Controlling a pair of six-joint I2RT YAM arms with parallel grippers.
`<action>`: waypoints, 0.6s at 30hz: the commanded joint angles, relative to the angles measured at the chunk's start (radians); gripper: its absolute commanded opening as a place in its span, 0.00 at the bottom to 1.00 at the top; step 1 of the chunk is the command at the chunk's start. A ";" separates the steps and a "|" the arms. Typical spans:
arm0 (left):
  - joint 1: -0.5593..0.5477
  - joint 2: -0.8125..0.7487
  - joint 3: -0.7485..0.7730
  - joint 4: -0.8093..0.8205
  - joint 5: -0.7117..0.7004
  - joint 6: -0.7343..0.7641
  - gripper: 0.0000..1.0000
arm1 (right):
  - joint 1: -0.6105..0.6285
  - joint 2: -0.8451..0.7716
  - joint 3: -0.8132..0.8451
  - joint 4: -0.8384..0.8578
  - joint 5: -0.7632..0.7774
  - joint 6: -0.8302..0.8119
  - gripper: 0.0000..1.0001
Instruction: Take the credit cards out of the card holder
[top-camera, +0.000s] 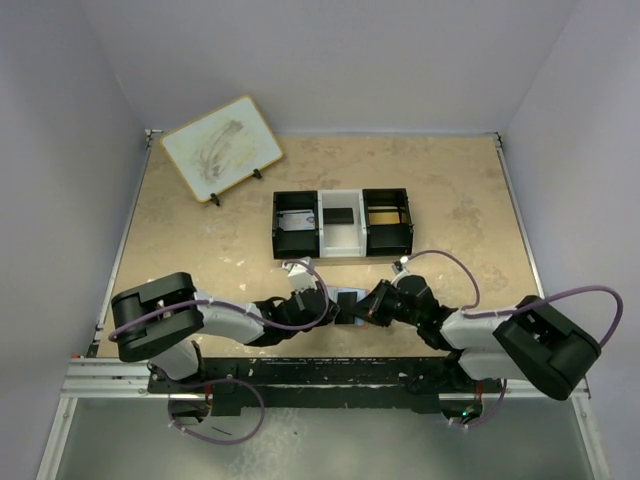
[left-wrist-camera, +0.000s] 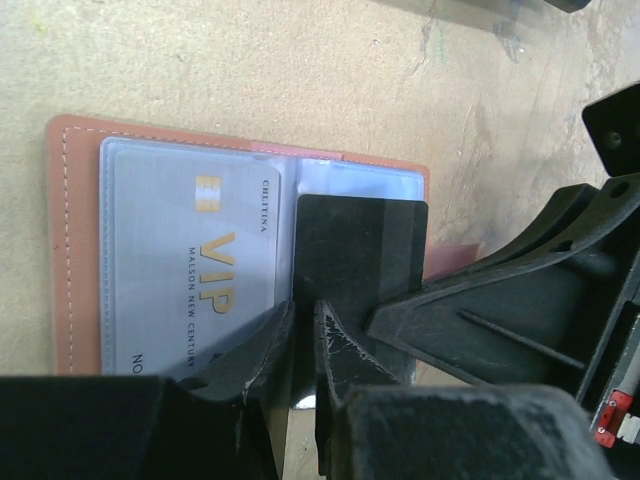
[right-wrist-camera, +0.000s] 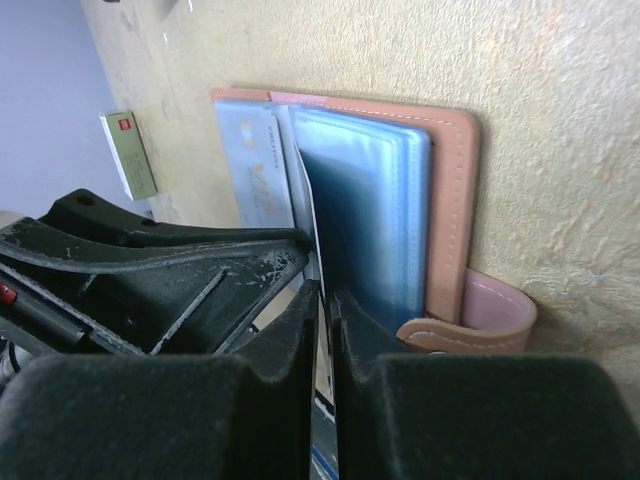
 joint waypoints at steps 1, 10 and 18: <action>-0.018 0.035 0.025 -0.028 0.015 0.018 0.10 | 0.005 0.026 0.042 0.045 -0.041 -0.029 0.12; -0.019 -0.051 0.011 -0.087 -0.038 0.029 0.14 | 0.005 -0.031 0.083 -0.072 0.012 -0.084 0.00; -0.018 -0.274 0.113 -0.361 -0.136 0.218 0.41 | 0.005 -0.333 0.253 -0.444 0.207 -0.449 0.00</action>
